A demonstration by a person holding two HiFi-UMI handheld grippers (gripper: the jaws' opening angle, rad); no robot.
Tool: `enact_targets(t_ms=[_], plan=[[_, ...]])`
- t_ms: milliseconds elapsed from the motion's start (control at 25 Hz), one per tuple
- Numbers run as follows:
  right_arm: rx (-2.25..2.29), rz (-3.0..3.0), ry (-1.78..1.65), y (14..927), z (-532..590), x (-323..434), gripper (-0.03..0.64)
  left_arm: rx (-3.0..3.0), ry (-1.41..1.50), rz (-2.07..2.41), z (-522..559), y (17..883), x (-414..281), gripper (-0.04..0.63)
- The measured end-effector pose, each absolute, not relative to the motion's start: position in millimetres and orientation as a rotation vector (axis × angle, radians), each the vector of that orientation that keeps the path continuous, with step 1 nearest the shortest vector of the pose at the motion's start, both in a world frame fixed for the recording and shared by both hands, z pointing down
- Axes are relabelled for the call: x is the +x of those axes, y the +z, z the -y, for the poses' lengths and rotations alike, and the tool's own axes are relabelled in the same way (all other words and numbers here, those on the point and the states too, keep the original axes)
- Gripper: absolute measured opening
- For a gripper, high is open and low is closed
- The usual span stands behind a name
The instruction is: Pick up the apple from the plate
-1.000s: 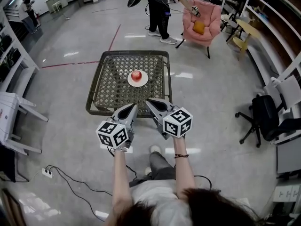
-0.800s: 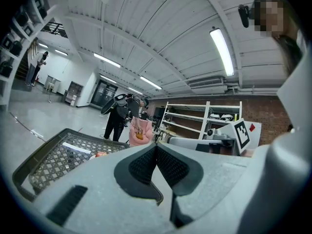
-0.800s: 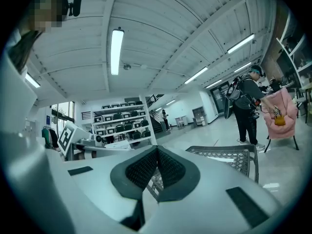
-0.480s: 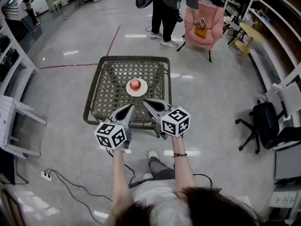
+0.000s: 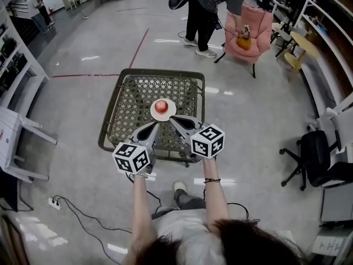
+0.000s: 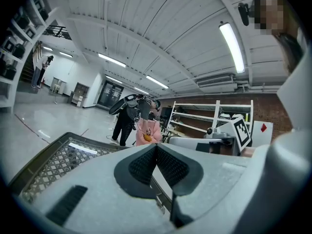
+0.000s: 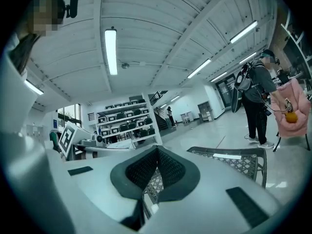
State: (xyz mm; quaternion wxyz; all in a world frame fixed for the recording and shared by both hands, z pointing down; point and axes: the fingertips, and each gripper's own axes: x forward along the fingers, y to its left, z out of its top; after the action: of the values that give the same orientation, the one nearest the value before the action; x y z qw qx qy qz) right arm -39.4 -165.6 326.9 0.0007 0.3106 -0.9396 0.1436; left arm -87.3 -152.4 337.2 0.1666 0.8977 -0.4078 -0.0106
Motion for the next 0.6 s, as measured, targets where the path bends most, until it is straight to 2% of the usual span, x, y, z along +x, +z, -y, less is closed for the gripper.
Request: enact_targets(t_ms=[600], plan=[[0.946, 2.931, 0.510, 348, 202, -38, 0.009, 2.502, -0.011, 1.213, 183, 357, -86, 0.011]])
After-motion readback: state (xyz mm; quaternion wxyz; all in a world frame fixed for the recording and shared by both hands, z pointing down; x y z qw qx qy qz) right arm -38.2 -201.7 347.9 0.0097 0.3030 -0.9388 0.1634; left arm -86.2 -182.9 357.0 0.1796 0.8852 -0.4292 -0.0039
